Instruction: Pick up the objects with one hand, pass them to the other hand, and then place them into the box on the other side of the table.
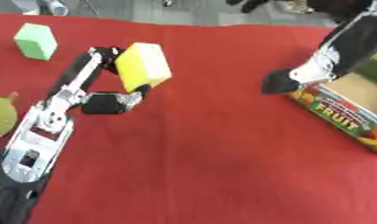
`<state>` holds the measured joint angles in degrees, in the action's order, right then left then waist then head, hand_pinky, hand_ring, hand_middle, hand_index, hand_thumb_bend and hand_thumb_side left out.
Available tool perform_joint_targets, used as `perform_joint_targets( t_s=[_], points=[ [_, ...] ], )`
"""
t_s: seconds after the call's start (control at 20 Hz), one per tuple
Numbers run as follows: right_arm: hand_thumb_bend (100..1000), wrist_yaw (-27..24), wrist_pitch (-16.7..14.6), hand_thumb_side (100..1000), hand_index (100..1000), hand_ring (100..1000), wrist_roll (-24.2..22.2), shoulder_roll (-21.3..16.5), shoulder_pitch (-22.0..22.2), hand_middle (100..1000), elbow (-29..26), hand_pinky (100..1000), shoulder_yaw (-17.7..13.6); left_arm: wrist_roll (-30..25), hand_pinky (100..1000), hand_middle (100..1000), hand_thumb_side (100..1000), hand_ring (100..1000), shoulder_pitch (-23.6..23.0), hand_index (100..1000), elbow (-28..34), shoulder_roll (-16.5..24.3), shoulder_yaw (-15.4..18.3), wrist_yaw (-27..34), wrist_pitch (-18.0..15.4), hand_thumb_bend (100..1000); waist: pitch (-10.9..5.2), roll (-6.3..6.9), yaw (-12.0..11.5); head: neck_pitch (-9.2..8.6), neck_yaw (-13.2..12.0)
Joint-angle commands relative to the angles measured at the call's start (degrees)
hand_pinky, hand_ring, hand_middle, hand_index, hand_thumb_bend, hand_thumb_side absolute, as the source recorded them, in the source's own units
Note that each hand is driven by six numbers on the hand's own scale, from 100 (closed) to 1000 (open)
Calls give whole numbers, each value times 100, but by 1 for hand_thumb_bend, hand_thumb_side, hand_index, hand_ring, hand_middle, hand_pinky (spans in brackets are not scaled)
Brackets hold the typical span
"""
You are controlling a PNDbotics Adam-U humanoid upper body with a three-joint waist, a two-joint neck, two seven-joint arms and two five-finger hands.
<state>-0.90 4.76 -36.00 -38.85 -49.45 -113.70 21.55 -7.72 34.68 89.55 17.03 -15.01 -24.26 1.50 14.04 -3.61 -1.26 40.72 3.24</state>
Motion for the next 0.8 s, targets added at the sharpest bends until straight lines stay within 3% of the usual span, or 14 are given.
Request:
perform_joint_targets(
  t_s=[0.05,0.35,0.55,0.8],
  points=[
    [593,249,-39,382,906,904,-198,156,-142,878,-89,852,105,65,706,446,222,558,34,539,-78,-44,1,-144,-158,100,-166,5,20,38,6],
    [570,788,6,373,896,901,-399,588,-273,870,-89,853,286,129,704,442,216,557,-32,538,-238,-156,-23,-267,-432,100,-170,-30,63,45,-21],
    [563,1307,168,345,889,894,-180,853,-266,864,-89,848,294,198,705,441,214,557,-134,538,-83,-184,-62,-348,-627,100,-162,-40,70,82,-14],
    [551,1827,156,308,880,872,54,1172,-151,855,-89,838,344,200,705,440,214,557,-223,538,65,-219,-75,-378,-719,100,-146,-38,66,103,0]
  ],
)
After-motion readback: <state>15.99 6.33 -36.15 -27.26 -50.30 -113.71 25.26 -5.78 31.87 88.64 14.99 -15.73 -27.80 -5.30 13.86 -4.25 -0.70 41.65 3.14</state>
